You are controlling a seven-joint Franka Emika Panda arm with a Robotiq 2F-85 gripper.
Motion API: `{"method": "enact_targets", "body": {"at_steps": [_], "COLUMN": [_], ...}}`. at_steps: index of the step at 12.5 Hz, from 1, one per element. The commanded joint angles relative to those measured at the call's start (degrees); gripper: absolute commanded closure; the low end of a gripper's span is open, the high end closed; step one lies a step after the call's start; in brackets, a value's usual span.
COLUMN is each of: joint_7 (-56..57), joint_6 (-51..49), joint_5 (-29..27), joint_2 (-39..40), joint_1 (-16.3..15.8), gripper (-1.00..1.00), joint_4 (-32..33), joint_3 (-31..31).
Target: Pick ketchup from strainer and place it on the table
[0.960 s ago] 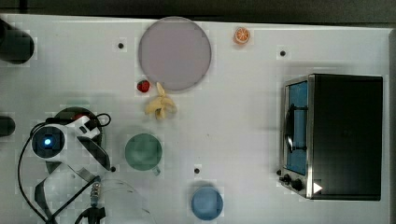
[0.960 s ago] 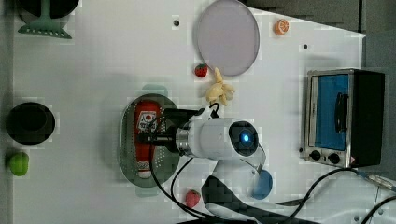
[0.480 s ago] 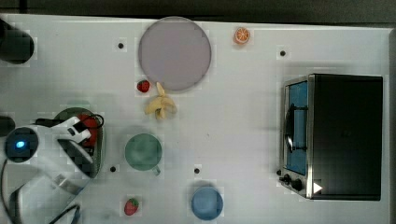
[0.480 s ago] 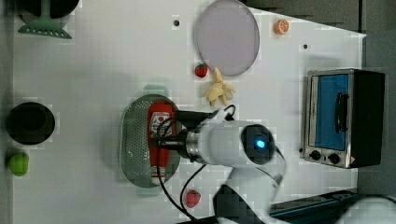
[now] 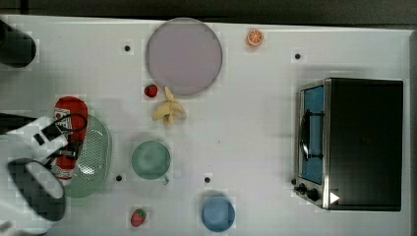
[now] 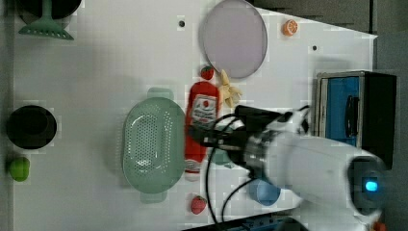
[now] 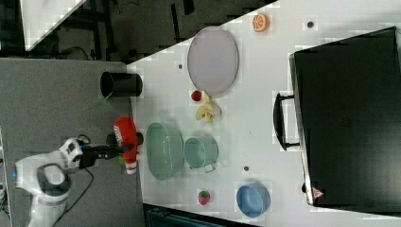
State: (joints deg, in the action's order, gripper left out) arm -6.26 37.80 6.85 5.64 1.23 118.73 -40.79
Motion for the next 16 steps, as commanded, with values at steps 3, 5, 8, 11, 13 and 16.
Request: {"method": "enact_targets", "body": {"at_steps": [3, 5, 8, 11, 13, 16], "joint_7": [16.65, 21.71, 26.82, 32.51, 35.34, 35.59], "joint_6": [-12.72, -14.15, -14.09, -14.07, -14.03, -11.96], "joint_5": [-2.24, -2.24, -2.23, -2.24, -2.24, -2.24], "joint_2": [-1.61, -2.23, -2.60, -2.49, -2.35, -2.06], "joint_1": [7.00, 8.60, 10.63, 11.55, 11.65, 11.69], "gripper": [-0.13, -0.13, -0.13, -0.13, -0.13, -0.13], "joint_4": [-6.27, -7.31, -7.44, -6.97, -5.36, -1.19], "joint_3": [7.33, 11.44, 18.54, 25.27, 29.07, 32.70]}}
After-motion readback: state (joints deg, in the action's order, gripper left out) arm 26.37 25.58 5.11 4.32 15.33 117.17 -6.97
